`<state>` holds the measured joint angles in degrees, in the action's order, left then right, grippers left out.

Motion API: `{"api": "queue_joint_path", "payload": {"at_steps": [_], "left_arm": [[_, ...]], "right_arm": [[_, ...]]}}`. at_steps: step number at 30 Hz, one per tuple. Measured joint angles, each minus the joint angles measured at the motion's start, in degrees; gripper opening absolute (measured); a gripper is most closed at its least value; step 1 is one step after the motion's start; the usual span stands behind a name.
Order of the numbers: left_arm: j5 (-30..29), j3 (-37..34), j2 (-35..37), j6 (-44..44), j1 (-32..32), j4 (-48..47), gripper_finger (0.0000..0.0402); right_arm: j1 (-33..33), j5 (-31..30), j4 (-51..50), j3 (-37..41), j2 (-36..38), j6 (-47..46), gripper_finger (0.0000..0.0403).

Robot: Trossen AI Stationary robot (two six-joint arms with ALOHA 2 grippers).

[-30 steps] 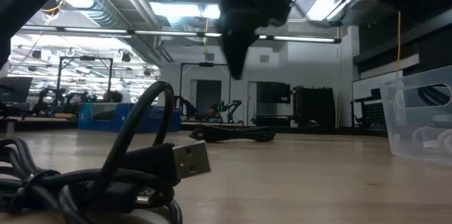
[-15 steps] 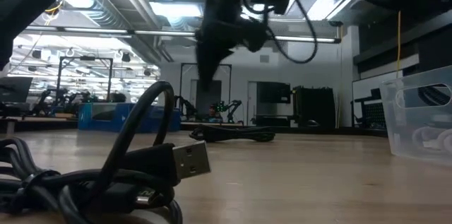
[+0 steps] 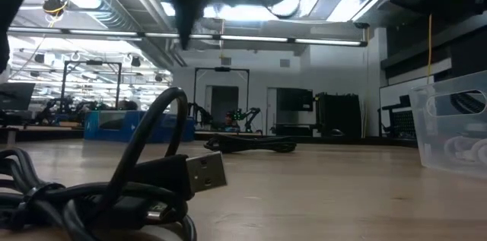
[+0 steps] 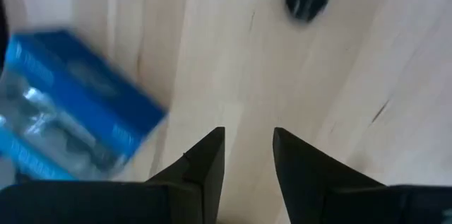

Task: Pick and place USB-C Cables
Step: Put the bottom black charger cable into the transparent container

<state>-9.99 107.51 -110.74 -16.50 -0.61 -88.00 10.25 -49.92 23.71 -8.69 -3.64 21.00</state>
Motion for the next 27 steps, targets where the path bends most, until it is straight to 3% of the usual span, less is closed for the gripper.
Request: {"api": "queue_joint_path", "payload": {"at_steps": [3, 6, 10, 13, 20, 27], "left_arm": [[1.1, -7.3, 4.9, -1.0, -1.3, 5.6, 0.0114], [5.8, -14.7, 8.1, -1.2, -3.5, 12.9, 0.0114], [13.5, -21.6, 9.2, -2.4, -9.1, 22.8, 0.0114], [15.6, -25.5, 9.2, -6.0, -14.0, 31.7, 0.0114], [15.9, -32.1, 8.4, -6.7, -25.3, 51.6, 0.0114], [8.3, -33.0, 5.4, -8.9, -35.0, 55.6, 0.0114]], "right_arm": [[0.0, 0.0, 0.5, 0.0, 0.0, 0.0, 0.0068], [0.0, 0.0, 0.4, 0.0, 0.0, 0.0, 0.0068], [0.0, 0.0, 0.4, 0.0, 0.0, 0.2, 0.0068], [0.0, 0.0, 0.4, 0.0, 0.0, 0.3, 0.0068], [0.0, 0.0, 0.3, 0.0, 0.0, 0.4, 0.0068], [0.0, 0.0, -0.1, 0.0, 0.0, 0.5, 0.0068]]}}
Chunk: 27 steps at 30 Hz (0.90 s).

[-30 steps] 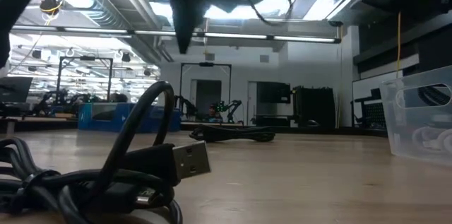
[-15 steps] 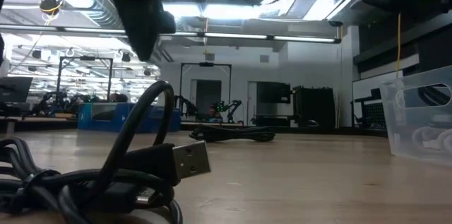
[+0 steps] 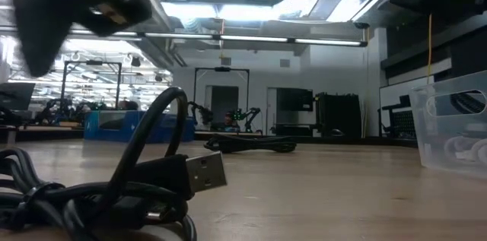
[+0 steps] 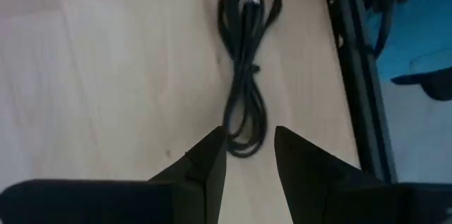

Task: Pick and place USB-C Cables
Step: Put the bottom black charger cable into the transparent container

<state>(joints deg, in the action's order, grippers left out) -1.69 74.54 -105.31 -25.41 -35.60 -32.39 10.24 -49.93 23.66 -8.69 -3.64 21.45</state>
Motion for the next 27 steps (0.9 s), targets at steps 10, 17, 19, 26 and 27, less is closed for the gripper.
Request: {"api": "queue_joint_path", "payload": {"at_steps": [10, 17, 19, 26, 27], "left_arm": [[-4.2, 0.6, -6.0, -5.7, -0.9, 5.8, 0.0114], [-2.6, 0.6, -9.4, -5.6, 0.1, 7.8, 0.0114], [-0.5, 0.6, -10.4, -5.5, 0.0, 8.6, 0.0114], [-0.5, 0.8, -11.3, -6.0, -0.4, 9.4, 0.0114], [-1.6, 0.8, -11.3, -6.3, -0.4, 9.5, 0.0114]], "right_arm": [[0.0, 0.0, -3.0, 0.0, 0.0, -3.1, 0.0068], [0.0, 0.0, -3.5, 0.0, -0.3, -3.1, 0.0068], [0.0, 0.0, -3.5, 0.0, -0.3, -3.1, 0.0068], [0.0, 0.0, -3.9, 0.0, -0.3, -3.0, 0.0068], [0.0, 0.0, -3.9, 0.0, -0.3, -3.0, 0.0068]]}}
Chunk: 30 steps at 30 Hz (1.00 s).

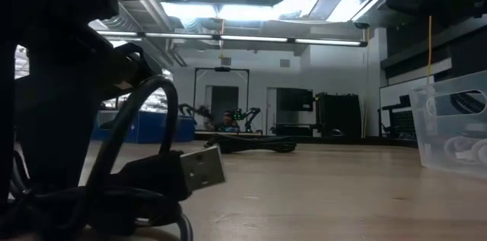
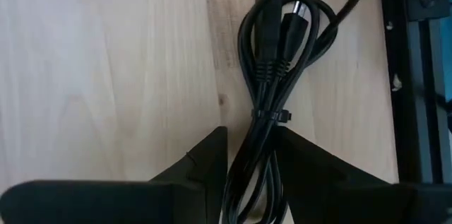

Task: Pick and place USB-C Cables
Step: Put the bottom black charger cable into the transparent container

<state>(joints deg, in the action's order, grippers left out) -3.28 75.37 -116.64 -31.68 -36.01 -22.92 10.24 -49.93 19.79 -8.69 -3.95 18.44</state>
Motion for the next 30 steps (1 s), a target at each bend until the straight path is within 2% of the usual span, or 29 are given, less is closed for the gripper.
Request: {"api": "queue_joint_path", "payload": {"at_steps": [3, 6, 13, 16, 22, 26, 28, 30], "left_arm": [[-2.4, 0.0, -0.1, -3.3, 0.0, 0.0, 0.0113], [-2.3, -0.1, -0.1, -3.7, 0.5, -0.3, 0.0101], [-2.5, -0.2, -0.3, -4.3, 0.9, 0.4, 0.0017], [-4.1, -0.2, -0.2, -3.9, 1.8, 2.8, 0.0012], [-13.3, 4.9, 2.1, 8.4, 6.5, 1.3, 0.0006], [-16.0, 9.6, 2.9, 17.6, 10.5, 2.0, 0.0005], [-18.7, 11.7, 2.9, 22.6, 13.3, 5.4, 0.0005], [-19.6, 12.9, 2.5, 26.4, 16.1, 13.1, 0.0004]], "right_arm": [[0.0, 0.0, 0.0, 0.0, 0.0, 0.0, 0.0068], [0.0, 0.0, -0.4, 0.0, 0.0, 0.0, 0.0068], [0.0, 0.0, -1.7, 0.0, 0.0, 0.0, 0.0068], [0.0, 0.0, -1.7, 0.0, 0.0, 0.0, 0.0068], [0.0, 0.0, -1.7, 0.0, 0.0, -0.1, 0.0068], [0.0, 0.0, -1.4, 0.0, 0.0, -0.2, 0.0068], [0.0, 0.1, 0.7, 0.0, 0.0, -0.2, 0.0068], [0.0, 1.4, 5.0, 0.0, 0.0, 0.2, 0.0068]]}}
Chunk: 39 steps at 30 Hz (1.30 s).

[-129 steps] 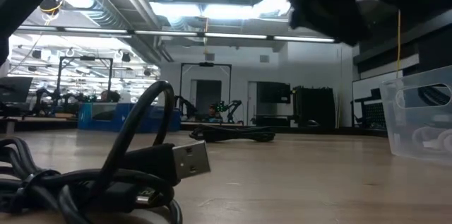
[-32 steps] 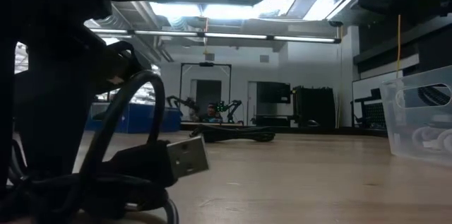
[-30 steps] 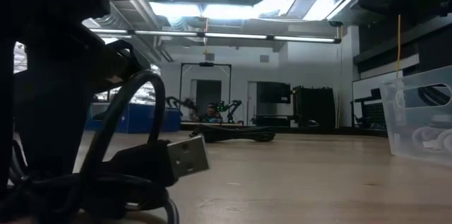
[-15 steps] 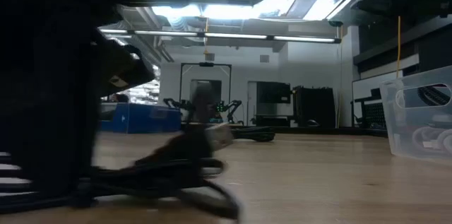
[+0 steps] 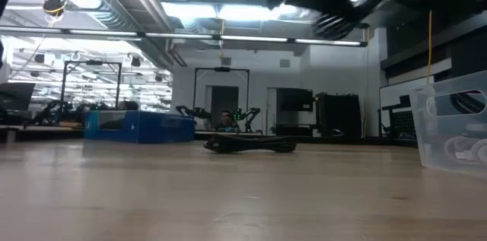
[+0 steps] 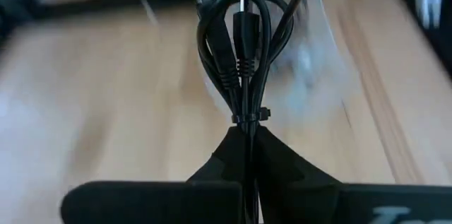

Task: Pick and place USB-C Cables
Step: Put the bottom black charger cable into the transparent container, then put the black charger cable into the transparent container

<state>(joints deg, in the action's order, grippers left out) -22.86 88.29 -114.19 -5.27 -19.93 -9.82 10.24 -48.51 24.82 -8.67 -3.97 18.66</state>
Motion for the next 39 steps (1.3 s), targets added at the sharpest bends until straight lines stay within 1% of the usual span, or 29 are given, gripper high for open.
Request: {"api": "queue_joint_path", "payload": {"at_steps": [2, 4, 6, 8, 11, 13, 16, 20, 23, 26, 30, 35, 39], "left_arm": [[1.3, 0.1, -0.6, 3.2, 2.5, 8.0, 0.0004], [5.4, 0.1, -1.6, 6.0, 4.8, 16.0, 0.0004], [8.6, 0.1, -2.2, 8.5, 6.5, 21.3, 0.0004], [10.9, 0.2, -3.3, 10.1, 7.7, 25.9, 0.0004], [14.2, 1.2, -6.2, 10.4, 8.4, 29.2, 0.0004], [16.3, 5.1, -9.1, 10.4, 8.5, 28.5, 0.0004], [19.5, 13.3, -14.2, 12.1, 8.4, 25.5, 0.0004], [23.0, 23.8, -20.2, 12.9, 8.4, 16.4, 0.0003], [23.5, 28.6, -22.4, 13.0, 8.4, 10.5, 0.0003], [23.5, 29.9, -23.4, 13.0, 8.0, 9.0, 0.0011], [23.5, 29.8, -24.4, 12.6, 7.7, 8.5, 0.0043], [22.8, 30.0, -25.0, 7.1, 7.9, 8.9, 0.008], [24.2, 29.8, -25.2, 5.5, 8.2, 8.8, 0.0107]], "right_arm": [[0.0, 3.5, 5.2, 0.0, 0.0, 1.6, 0.0068], [0.0, 7.7, 9.8, 0.0, 0.0, 4.0, 0.0068], [0.0, 10.8, 12.9, 0.0, 0.0, 4.4, 0.0068], [0.0, 12.1, 14.6, 0.0, 0.0, 4.3, 0.0068], [0.0, 12.2, 14.6, 0.0, 0.0, 4.4, 0.0068], [0.0, 12.3, 14.5, 0.0, 0.0, 4.3, 0.0068], [0.0, 12.3, 14.0, 0.0, 0.0, 4.2, 0.0068], [0.0, 12.2, 13.9, 0.0, 0.0, 4.2, 0.0068], [0.0, 12.2, 13.8, 0.0, 0.0, 4.2, 0.0068], [0.0, 12.2, 13.7, 0.0, 0.0, 4.2, 0.0068], [0.0, 12.2, 12.9, 0.0, 0.0, 4.2, 0.0068], [0.0, 12.2, 12.4, 0.0, 0.0, 4.2, 0.0068], [0.0, 12.2, 12.4, 0.0, 0.0, 4.2, 0.0068]]}}
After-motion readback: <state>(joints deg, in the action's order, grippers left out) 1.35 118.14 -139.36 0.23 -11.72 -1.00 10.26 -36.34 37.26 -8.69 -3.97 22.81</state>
